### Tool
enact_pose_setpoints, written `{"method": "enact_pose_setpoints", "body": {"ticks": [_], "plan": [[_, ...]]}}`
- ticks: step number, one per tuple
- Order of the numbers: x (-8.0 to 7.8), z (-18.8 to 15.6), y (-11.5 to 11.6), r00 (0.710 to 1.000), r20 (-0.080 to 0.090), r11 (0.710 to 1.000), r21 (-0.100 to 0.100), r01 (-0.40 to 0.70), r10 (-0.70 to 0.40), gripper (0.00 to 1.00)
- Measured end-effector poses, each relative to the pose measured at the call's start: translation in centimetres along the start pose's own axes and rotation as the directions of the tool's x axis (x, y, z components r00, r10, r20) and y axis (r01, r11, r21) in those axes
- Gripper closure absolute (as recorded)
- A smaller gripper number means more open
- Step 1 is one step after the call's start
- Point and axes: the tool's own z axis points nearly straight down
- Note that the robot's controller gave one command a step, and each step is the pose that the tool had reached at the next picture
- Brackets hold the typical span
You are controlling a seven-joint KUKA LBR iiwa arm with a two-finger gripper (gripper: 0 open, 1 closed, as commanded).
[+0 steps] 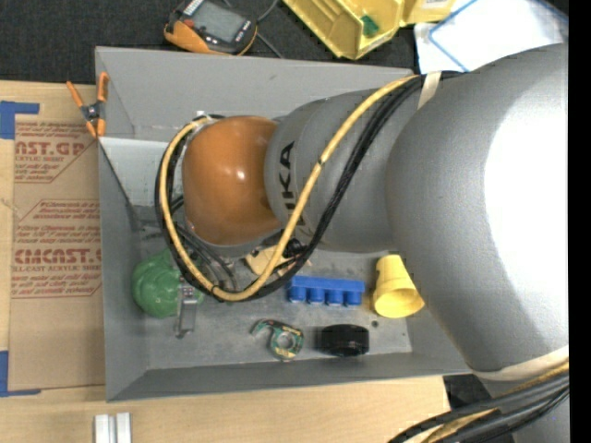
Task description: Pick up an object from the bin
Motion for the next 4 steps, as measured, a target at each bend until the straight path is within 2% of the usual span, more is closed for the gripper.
{"method": "enact_pose_setpoints", "body": {"ticks": [1, 2, 3, 4], "plan": [[0.0, -0.3, -0.1, 1.0, 0.0, 1.0, 0.0, -0.002, 0.002, 0.0], [-0.3, 1.1, 0.2, 0.999, 0.012, 0.999, -0.004, 0.034, -0.034, 0.0], [-0.1, 3.7, 0.6, 0.994, 0.014, 0.994, -0.004, 0.112, -0.112, 0.0], [-0.6, 5.8, 1.3, 0.999, 0.03, 0.999, -0.021, -0.041, 0.042, 0.0]]}}
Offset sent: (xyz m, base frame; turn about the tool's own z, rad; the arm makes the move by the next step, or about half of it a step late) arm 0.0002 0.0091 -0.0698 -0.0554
